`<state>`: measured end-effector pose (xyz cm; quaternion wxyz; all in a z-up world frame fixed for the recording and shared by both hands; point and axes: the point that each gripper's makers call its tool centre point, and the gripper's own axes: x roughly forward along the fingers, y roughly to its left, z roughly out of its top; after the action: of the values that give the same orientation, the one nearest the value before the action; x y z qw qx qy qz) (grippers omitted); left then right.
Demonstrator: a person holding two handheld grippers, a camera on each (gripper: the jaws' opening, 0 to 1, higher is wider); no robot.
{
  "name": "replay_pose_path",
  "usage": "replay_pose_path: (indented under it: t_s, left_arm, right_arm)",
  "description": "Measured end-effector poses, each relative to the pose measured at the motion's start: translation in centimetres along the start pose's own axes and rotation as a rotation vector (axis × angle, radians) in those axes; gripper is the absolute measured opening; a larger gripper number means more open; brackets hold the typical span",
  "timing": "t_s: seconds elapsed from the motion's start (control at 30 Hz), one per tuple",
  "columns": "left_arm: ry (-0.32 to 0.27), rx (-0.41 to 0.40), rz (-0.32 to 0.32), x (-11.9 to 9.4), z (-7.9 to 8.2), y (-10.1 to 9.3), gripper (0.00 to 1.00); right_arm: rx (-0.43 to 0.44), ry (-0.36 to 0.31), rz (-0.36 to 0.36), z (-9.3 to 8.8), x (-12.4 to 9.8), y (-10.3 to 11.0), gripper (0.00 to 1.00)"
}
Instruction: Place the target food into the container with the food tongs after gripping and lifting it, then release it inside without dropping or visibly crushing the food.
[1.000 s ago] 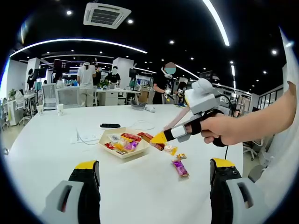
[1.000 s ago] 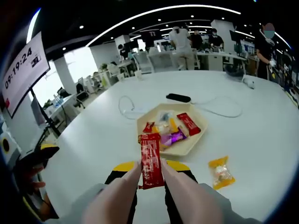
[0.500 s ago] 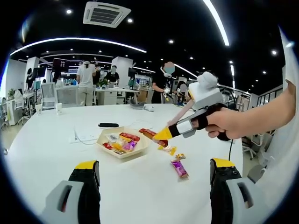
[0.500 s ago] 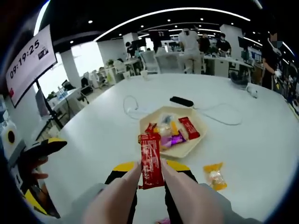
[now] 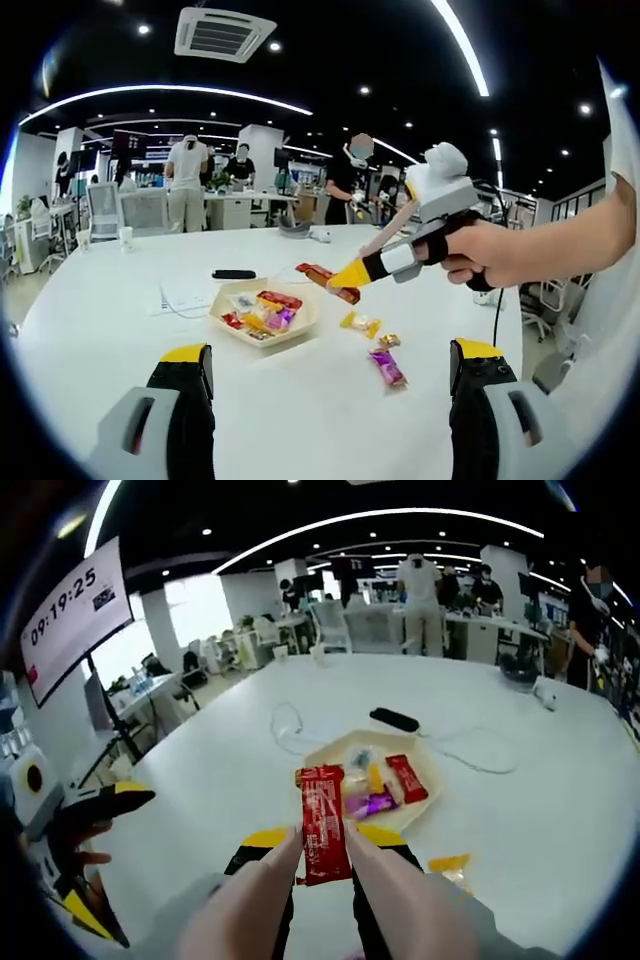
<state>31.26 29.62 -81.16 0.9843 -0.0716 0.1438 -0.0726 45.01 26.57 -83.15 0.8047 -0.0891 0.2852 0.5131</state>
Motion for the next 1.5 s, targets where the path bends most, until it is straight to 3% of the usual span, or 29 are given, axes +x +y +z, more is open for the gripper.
replay_pose_path:
  t_s: [0.3,0.57,0.8,1.17,1.5]
  left_arm:
    - [-0.001,0.007,0.004,0.8,0.6,0.4,0.99]
    - [0.008,0.019,-0.017,1.5,0.7,0.2,0.99]
    - [-0.018,0.019,-0.014,1.0,2.1,0.2,0.99]
    - [-0.013,0.006,0.0,1.0,2.0,0.8,0.99]
    - [-0.006,0.015,-0.004,0.6,2.3,0.2,0.99]
  right_arm:
    - [0.003,0.007,0.042,0.9,0.5,-0.1,0.21]
    - [0.001,-0.006,0.039,2.1,1.0,-1.5,0.21]
    - [-0.004,-0.006,0.041,2.5,1.0,-1.6,0.21]
    - [-0.047,-0.018,0.061,3.9,1.5,-0.8,0.21]
    - [-0.066,-0.026,0.059,4.9,0.7,-1.4,0.21]
